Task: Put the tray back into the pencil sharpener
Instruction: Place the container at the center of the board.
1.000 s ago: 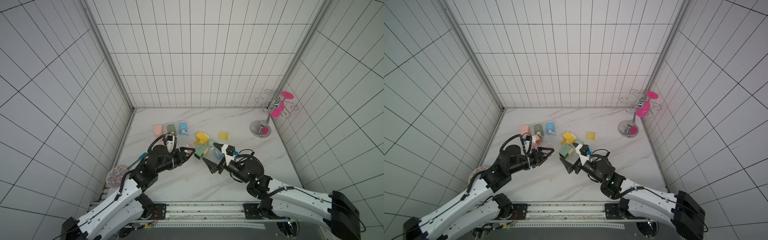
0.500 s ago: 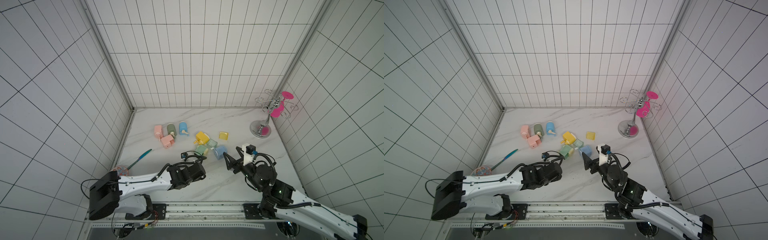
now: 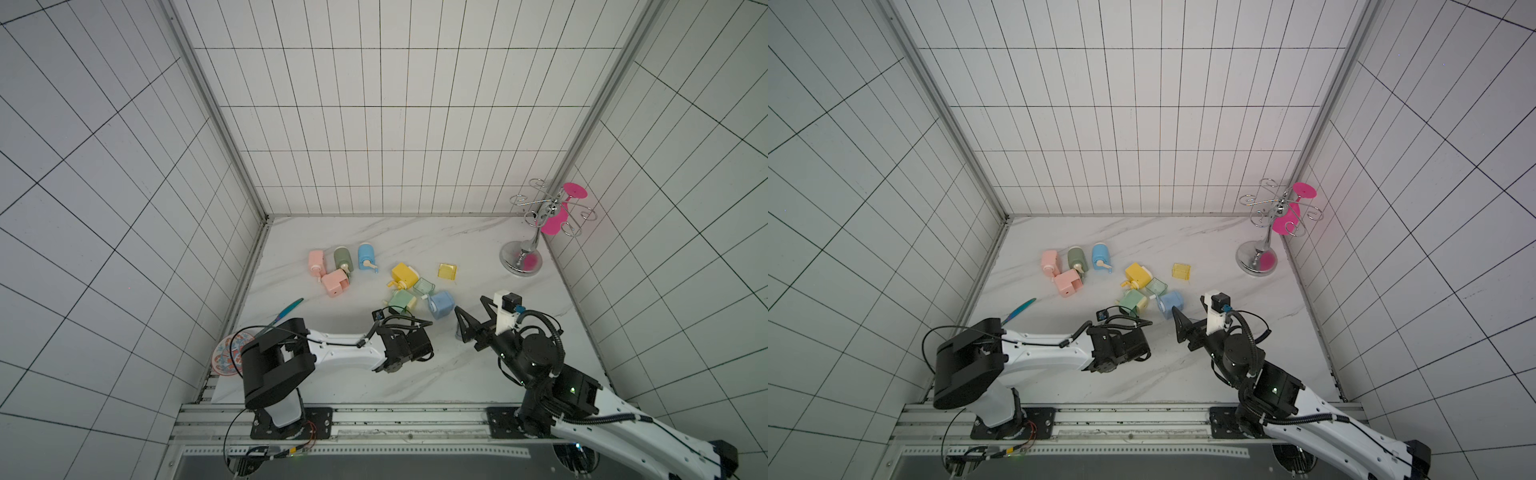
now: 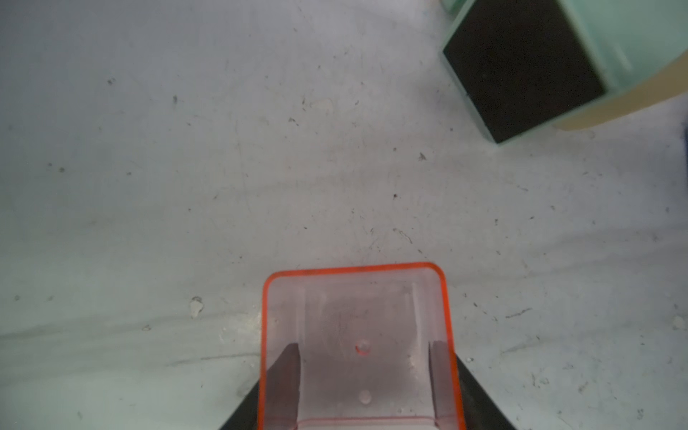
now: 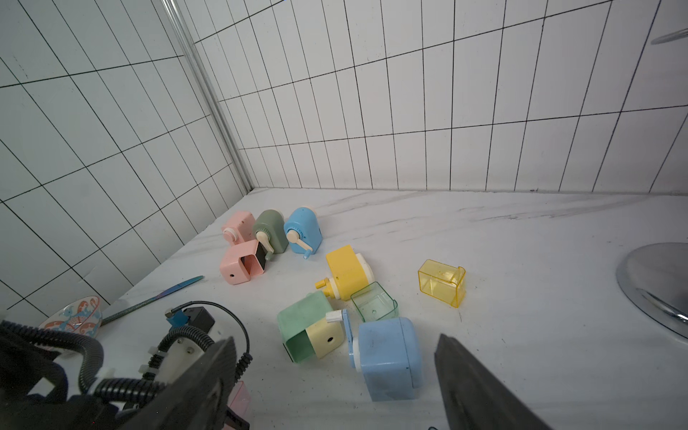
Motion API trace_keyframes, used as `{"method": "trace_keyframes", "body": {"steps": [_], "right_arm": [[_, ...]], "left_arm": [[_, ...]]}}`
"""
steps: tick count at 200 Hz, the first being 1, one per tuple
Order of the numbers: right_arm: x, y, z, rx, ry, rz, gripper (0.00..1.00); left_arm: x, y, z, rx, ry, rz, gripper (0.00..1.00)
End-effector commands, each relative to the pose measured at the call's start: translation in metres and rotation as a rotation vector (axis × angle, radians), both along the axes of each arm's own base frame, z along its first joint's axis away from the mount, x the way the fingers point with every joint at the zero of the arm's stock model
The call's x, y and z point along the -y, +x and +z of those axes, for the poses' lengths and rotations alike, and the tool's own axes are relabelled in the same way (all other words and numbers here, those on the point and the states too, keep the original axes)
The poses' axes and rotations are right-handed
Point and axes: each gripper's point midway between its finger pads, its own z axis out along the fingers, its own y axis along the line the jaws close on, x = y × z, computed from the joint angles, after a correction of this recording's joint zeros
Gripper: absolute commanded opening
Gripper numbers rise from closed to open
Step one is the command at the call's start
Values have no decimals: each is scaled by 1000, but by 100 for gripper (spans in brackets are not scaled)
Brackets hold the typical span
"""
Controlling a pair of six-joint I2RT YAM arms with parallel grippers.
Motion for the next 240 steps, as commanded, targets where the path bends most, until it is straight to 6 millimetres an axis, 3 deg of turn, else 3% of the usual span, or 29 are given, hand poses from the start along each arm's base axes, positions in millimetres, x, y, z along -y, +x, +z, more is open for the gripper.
{"method": "trace_keyframes", "body": {"steps": [1,39,74,94,115,132,157,168,202,222,240], "right_arm": [[8,1,1,3,-5,-33,87],[11,0,2,6,-15,-33,87],[12,-2,2,-2,-23,-28,86],[14,-2,-1,-28,-40,-35,84],[11,-1,-12,-91,-90,-33,80],[-2,-1,-25,-178,-158,4,73],[-40,-4,-54,-355,-277,124,62],[-61,-5,-65,-424,-326,181,60],[-121,-10,-100,-572,-444,308,60],[-144,-11,-123,-642,-505,326,61],[-158,-8,-144,-700,-562,315,62]], "left_arm": [[2,-2,-8,-15,12,31,60],[6,-5,-17,-48,27,23,75],[6,-4,-7,-34,7,12,79],[8,1,20,25,-37,-5,80],[10,9,67,129,-97,-43,81],[5,17,110,226,-117,-102,81],[-30,40,174,437,-43,-158,80],[-55,56,189,472,-29,-151,80],[-139,96,196,486,-118,-14,79],[-186,106,192,510,-141,95,79],[-215,108,184,504,-165,179,79]]}}
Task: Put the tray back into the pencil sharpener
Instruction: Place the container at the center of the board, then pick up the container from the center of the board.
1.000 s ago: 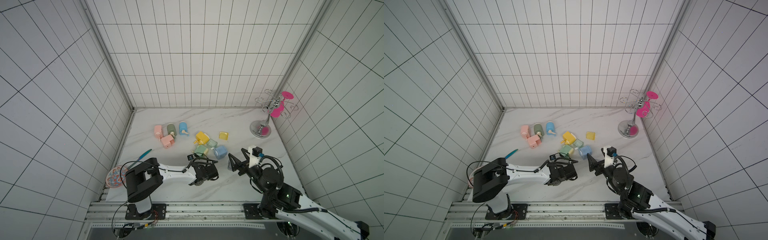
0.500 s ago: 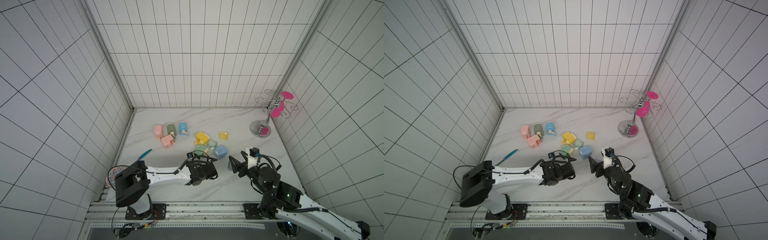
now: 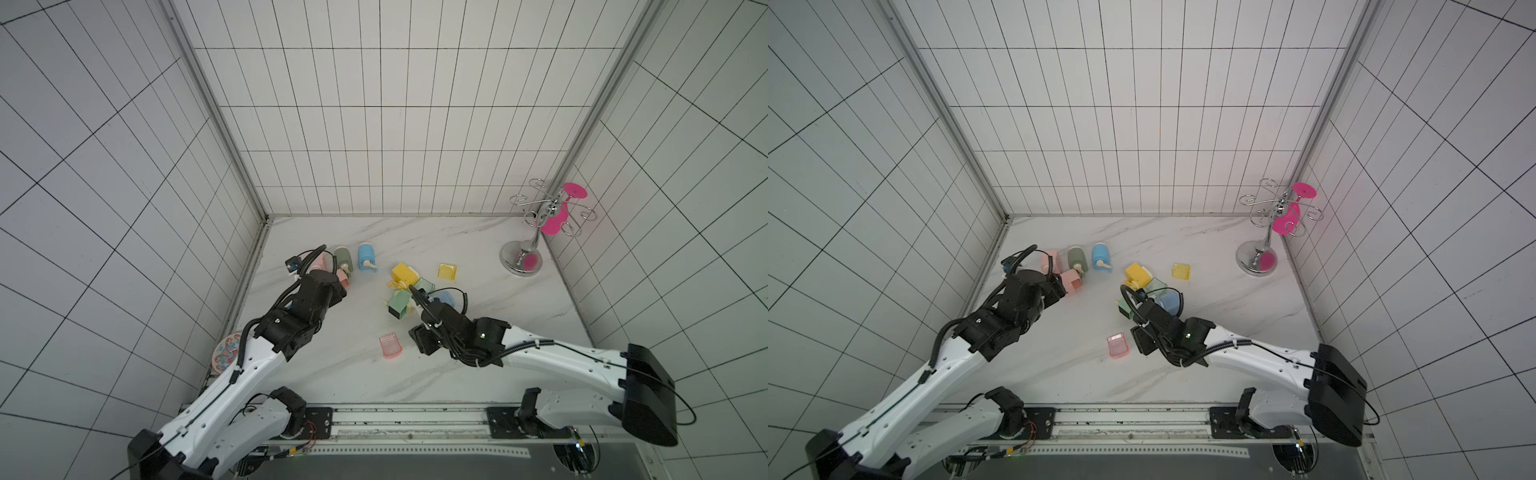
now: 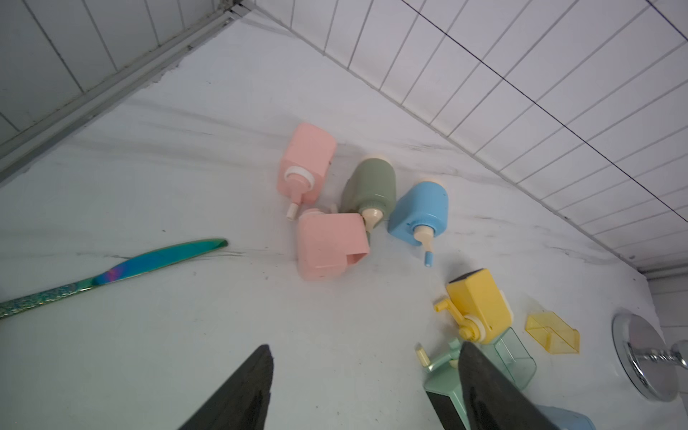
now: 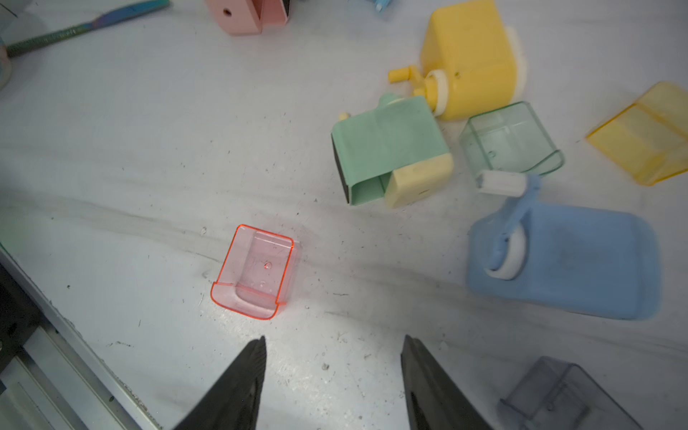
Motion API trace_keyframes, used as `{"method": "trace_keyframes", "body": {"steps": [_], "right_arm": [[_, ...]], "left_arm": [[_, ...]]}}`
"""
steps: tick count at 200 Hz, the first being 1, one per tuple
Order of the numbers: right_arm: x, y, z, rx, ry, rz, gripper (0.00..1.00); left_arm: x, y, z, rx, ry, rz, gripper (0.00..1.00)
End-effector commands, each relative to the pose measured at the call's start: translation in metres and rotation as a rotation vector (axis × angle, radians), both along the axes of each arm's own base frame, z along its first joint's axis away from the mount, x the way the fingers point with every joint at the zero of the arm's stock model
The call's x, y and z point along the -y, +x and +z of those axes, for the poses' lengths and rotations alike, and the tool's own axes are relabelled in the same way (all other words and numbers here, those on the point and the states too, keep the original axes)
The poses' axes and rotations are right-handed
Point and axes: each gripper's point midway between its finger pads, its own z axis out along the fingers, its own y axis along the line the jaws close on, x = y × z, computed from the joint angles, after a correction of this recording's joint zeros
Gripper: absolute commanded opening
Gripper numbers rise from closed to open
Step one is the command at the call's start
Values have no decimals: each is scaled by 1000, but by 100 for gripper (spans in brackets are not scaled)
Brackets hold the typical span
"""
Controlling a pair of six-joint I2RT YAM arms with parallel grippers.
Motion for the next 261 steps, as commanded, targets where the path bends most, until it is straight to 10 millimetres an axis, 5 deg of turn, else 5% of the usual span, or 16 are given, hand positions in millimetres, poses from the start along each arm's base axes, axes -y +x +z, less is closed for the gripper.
{"method": "trace_keyframes", "body": {"steps": [1,57,149,221,261], "right_arm": [[-24,-3,-8,-79,-30,7,62],[-42,11,-50,-117,-163,-35,51],[-49,12,-76,-171,-236,-38,22],[-44,8,-66,-183,-244,22,2],[-11,12,-50,-138,-303,172,0]], "left_arm": [[-15,5,-7,3,-32,-39,79],[-31,7,-23,-26,-100,-16,79],[-31,2,-14,23,-114,-21,79],[-33,4,4,62,-98,-21,79],[-31,8,12,84,-43,-70,79]]}}
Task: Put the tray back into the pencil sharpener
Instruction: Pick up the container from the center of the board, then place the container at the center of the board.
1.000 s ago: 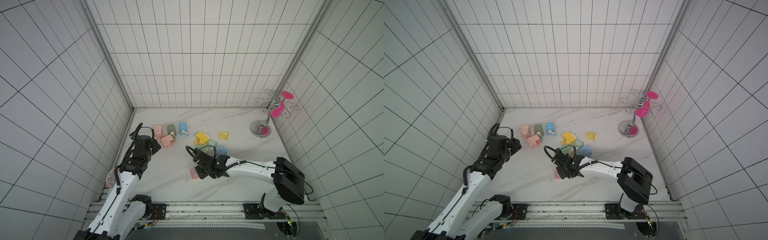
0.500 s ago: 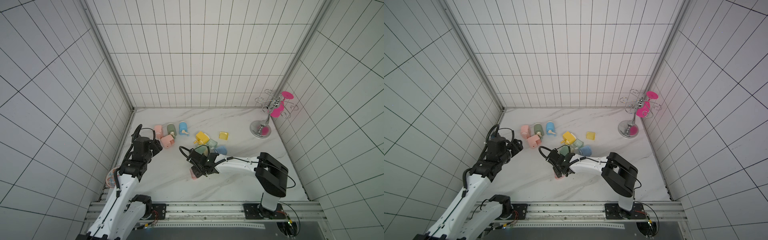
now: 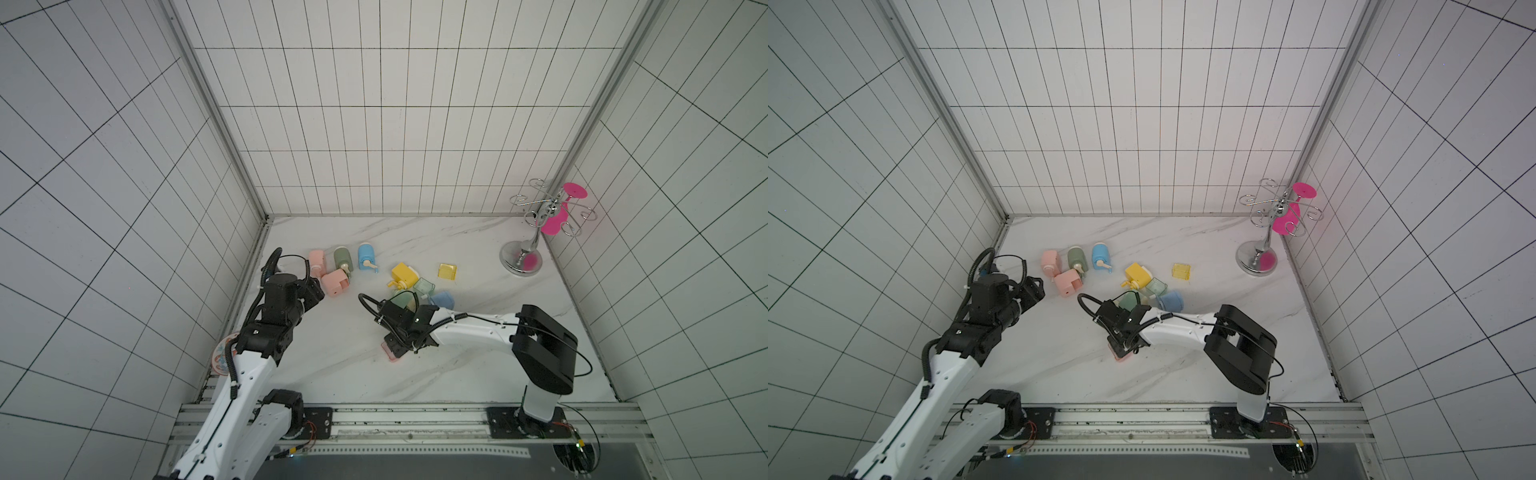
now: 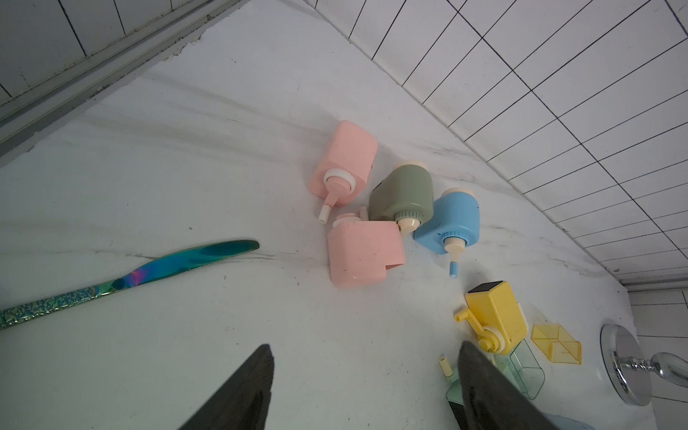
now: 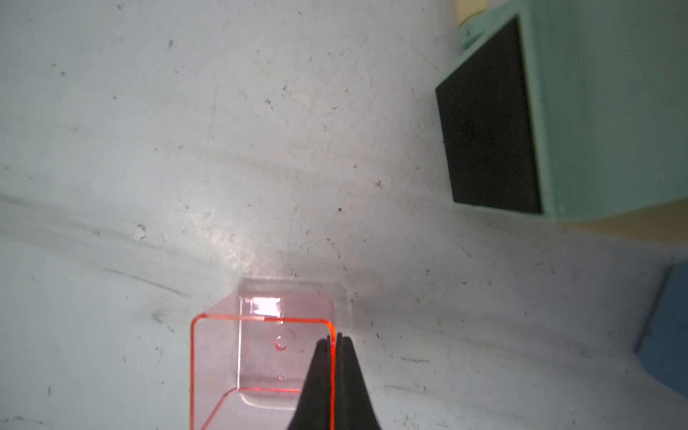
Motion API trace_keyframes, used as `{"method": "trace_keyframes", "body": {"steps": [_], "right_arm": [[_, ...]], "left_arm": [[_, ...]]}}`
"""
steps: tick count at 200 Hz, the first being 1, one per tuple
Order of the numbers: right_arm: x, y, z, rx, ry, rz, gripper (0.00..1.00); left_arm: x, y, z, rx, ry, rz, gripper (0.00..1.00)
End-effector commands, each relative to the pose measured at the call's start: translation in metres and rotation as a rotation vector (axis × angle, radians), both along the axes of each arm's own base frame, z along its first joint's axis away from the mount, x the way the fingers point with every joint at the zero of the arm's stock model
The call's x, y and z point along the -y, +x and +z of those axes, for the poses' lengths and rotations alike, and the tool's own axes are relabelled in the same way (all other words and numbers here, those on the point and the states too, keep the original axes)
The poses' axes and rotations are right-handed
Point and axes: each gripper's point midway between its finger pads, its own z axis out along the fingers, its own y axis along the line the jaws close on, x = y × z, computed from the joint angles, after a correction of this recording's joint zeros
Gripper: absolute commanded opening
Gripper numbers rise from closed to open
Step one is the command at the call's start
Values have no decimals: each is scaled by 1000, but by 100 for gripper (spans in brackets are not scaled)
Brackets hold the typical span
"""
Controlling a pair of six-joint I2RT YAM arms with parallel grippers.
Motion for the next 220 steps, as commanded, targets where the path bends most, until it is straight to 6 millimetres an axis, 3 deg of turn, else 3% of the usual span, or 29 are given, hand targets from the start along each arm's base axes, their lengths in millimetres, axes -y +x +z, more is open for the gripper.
{"method": "trace_keyframes", "body": {"steps": [1,34,102,198,220], "right_arm": [[27,2,16,17,-45,111,0],[48,-1,15,-16,-65,307,0],[39,-19,0,-17,-58,732,0],[31,-12,-22,-43,-88,829,0],[29,-9,-17,-32,-83,815,13]], "left_arm": [[-1,6,22,68,48,-28,79],[7,7,29,110,72,-101,79],[13,4,29,133,65,-138,79],[14,4,18,116,53,-138,80],[14,5,13,98,51,-132,80]]}}
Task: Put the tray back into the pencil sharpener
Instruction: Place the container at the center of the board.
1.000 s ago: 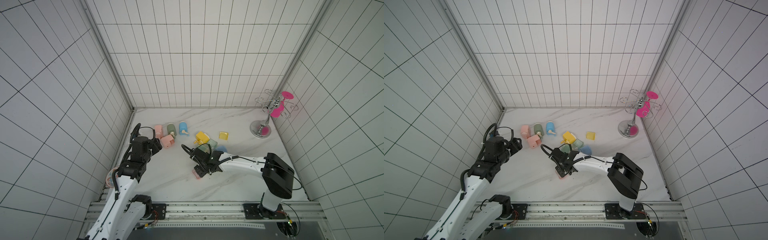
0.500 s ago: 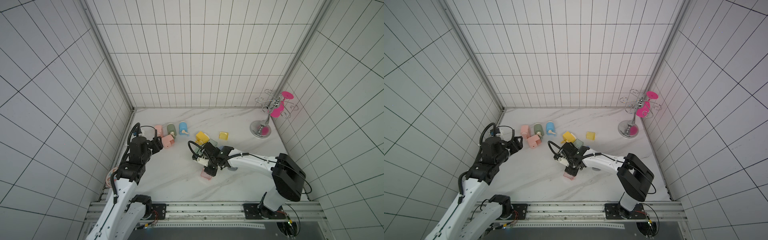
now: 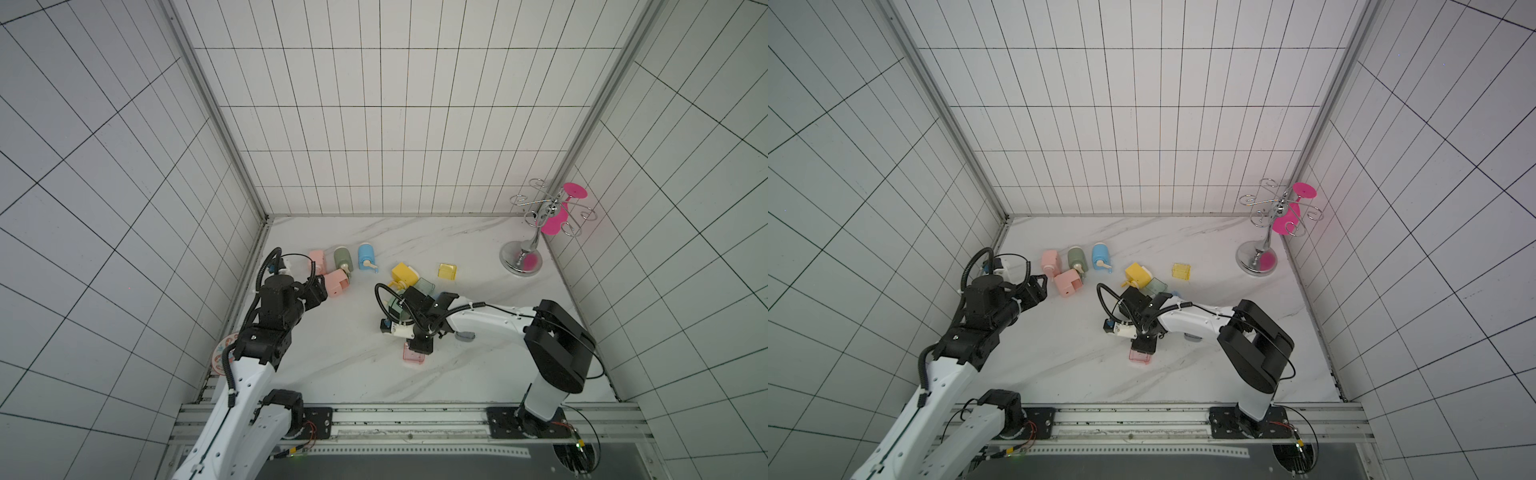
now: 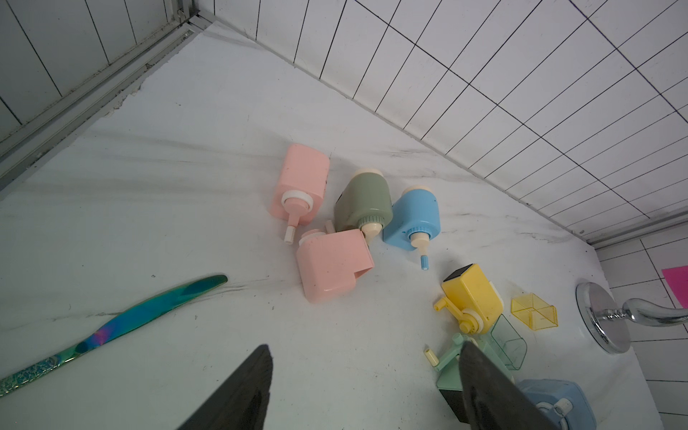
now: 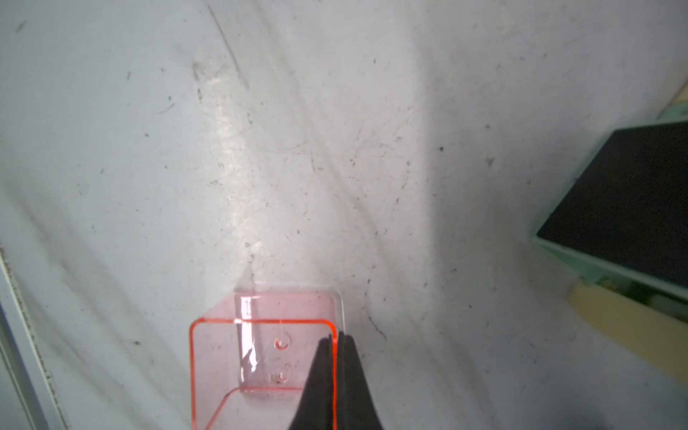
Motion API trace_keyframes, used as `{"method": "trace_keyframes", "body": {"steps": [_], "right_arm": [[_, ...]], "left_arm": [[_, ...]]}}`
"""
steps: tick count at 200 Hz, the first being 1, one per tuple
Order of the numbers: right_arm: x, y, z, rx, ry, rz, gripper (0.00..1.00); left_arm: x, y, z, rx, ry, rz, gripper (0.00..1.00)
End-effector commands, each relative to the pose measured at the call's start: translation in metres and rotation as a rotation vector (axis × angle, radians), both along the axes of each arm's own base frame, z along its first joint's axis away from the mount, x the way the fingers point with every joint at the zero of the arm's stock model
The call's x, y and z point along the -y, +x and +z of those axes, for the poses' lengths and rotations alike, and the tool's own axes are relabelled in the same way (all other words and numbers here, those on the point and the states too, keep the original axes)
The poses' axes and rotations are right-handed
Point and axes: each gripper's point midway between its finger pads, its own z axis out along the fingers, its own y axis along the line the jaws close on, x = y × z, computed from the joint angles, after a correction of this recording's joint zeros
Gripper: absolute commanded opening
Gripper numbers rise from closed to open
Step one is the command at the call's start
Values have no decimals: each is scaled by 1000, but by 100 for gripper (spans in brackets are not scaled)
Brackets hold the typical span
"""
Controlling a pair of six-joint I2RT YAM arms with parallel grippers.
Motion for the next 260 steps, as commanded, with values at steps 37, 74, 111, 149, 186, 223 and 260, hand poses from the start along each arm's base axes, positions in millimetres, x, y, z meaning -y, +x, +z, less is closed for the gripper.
{"method": "trace_keyframes", "body": {"steps": [37,74,111,149,186,223,260], "right_arm": [[-2,3,22,20,50,-1,27],[-5,2,50,57,122,-15,34],[-8,21,99,202,279,-138,34],[4,34,143,301,513,-367,34],[21,29,147,319,619,-474,42],[35,26,142,339,615,-507,42],[42,23,146,353,634,-517,42]], "left_arm": [[-2,7,-7,-15,3,11,80],[-4,15,-10,-26,46,10,81],[2,30,-40,-135,44,-15,84],[9,50,-79,-304,60,-44,89],[27,69,-103,-388,144,-69,92],[28,78,-128,-468,304,20,92],[28,90,-141,-497,327,71,91]]}}
